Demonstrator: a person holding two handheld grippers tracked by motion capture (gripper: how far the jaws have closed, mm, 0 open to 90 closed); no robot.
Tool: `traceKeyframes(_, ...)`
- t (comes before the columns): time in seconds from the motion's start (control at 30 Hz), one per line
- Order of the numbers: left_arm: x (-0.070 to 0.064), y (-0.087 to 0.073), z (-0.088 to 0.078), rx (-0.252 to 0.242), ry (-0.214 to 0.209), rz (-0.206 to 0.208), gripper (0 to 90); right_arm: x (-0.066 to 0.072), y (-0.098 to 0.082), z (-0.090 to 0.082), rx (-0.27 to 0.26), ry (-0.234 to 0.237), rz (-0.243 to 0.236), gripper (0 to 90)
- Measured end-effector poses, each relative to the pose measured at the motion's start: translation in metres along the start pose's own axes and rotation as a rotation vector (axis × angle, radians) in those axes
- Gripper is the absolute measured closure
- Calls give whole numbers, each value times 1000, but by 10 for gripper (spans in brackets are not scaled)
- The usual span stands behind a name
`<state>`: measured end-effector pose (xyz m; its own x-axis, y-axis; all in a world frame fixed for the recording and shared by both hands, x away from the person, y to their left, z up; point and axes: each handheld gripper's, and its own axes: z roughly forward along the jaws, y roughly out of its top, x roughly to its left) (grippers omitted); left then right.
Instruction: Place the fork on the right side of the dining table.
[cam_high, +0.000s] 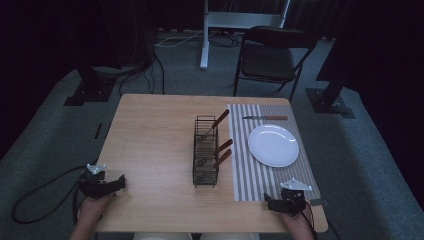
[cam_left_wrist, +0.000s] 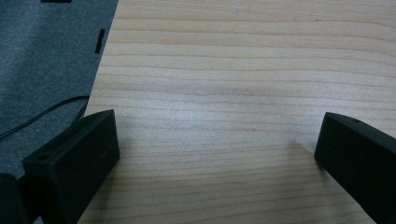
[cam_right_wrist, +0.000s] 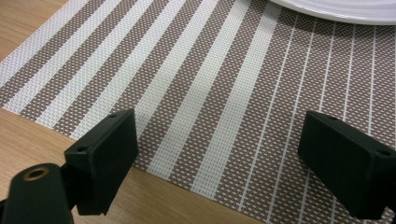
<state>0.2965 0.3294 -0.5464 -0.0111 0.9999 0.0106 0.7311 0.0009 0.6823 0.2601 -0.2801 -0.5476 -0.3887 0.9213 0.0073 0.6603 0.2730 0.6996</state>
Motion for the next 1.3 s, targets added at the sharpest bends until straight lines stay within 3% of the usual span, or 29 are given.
traceKeyframes(0.83,0,0,0,0,-3,4,2,0,8,0,64,4,-8,112)
traceKeyframes(0.9,0,0,0,0,-3,4,2,2,9,-1,70,23,-6,114)
traceKeyframes(1.3,0,0,0,0,-3,4,2,10,28,-10,14,67,-13,131)
